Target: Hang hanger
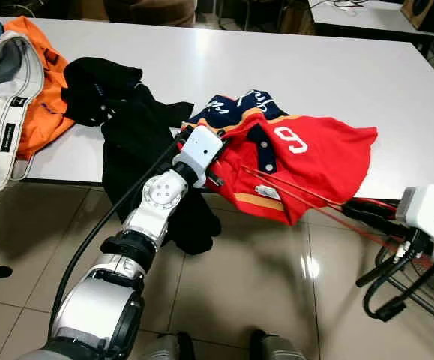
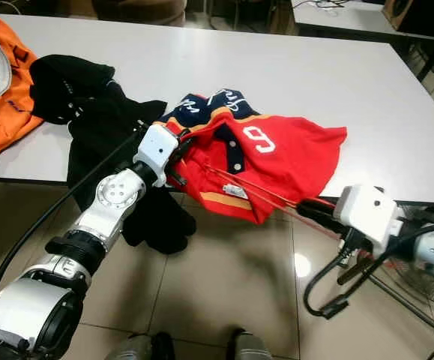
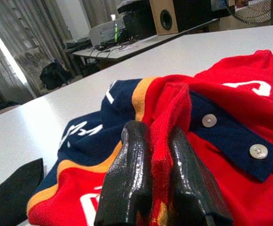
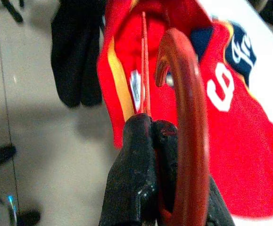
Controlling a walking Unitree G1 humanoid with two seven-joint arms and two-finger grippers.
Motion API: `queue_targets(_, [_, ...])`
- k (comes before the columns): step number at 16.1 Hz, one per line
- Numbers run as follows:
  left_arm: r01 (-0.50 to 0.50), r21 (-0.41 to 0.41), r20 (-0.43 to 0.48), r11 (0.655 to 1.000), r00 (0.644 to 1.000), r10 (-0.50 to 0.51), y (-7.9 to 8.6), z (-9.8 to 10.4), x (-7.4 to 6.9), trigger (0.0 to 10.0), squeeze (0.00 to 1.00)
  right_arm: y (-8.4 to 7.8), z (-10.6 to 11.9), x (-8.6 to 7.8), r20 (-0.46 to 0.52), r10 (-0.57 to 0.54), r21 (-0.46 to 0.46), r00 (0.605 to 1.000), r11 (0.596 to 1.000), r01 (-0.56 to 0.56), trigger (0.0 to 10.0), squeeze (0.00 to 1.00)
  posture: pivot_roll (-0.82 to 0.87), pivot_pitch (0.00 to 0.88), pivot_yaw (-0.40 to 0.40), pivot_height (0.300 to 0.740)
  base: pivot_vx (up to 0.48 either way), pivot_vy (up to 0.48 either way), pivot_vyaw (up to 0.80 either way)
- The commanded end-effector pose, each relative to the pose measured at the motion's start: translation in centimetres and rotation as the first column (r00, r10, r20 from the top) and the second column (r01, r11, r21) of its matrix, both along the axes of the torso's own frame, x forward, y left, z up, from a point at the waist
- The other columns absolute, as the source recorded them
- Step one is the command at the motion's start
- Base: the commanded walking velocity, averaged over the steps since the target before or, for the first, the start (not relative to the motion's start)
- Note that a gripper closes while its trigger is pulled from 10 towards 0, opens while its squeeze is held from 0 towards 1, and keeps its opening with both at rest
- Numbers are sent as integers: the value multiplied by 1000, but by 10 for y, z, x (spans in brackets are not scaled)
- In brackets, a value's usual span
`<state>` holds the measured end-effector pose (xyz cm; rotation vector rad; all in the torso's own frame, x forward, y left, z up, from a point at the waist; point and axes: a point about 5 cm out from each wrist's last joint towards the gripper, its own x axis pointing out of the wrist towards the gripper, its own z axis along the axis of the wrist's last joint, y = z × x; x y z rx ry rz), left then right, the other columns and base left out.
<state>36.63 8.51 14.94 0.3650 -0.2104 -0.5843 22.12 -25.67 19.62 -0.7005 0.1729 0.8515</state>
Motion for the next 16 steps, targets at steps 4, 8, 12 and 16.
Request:
queue_targets(4, [1, 4, -16, 1000, 1000, -1, 0, -4, 0, 10000, 0, -16, -11, 10, 86, -75, -90, 993, 993, 83, 0, 0, -285, 104, 38, 740, 0, 0, 0])
queue_targets(8, [1, -3, -13, 1000, 1000, -1, -2, -2, 1, 10000, 0, 0, -39, 30, 238, -92, -111, 967, 986, 121, 0, 0, -286, 102, 38, 740, 0, 0, 0])
queue_targets(12, [0, -7, -8, 1000, 1000, 0, -1, 0, 1, 10000, 0, 23, -57, 40, 289, -51, -84, 956, 993, 78, 0, 0, -280, 102, 40, 740, 0, 0, 0])
queue_targets(16, [-7, -6, -5, 1000, 1000, 7, 2, 0, 1, 10000, 0, 37, -47, 40, 369, 24, -59, 929, 998, -3, 0, 0, -265, 91, 42, 740, 0, 0, 0])
